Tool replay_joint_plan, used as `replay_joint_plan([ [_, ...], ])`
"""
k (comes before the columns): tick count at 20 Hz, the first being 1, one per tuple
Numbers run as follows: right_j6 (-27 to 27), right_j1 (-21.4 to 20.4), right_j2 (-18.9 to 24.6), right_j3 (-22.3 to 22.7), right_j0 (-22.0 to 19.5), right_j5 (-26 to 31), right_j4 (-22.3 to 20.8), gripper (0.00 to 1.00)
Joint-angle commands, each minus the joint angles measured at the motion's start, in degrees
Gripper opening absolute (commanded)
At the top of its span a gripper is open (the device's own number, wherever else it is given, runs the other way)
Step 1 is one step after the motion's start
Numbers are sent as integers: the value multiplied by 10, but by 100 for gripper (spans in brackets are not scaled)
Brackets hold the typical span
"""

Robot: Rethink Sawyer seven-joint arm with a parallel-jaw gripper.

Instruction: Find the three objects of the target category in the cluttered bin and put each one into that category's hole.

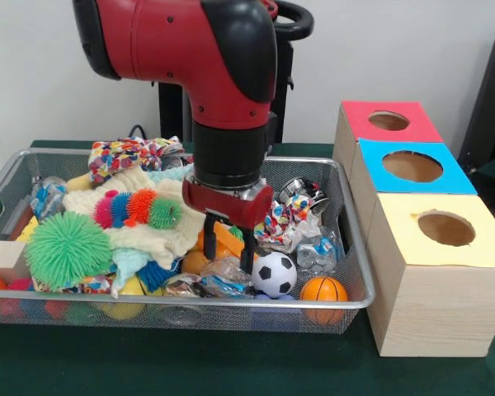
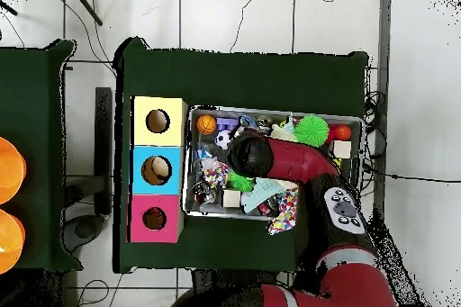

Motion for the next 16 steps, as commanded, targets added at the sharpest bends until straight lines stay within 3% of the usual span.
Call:
replay_joint_plan([
  [1,67,-24,11,57,-20,-36,7,100],
  [16,62,-38,10,71,-27,-37,3,100],
])
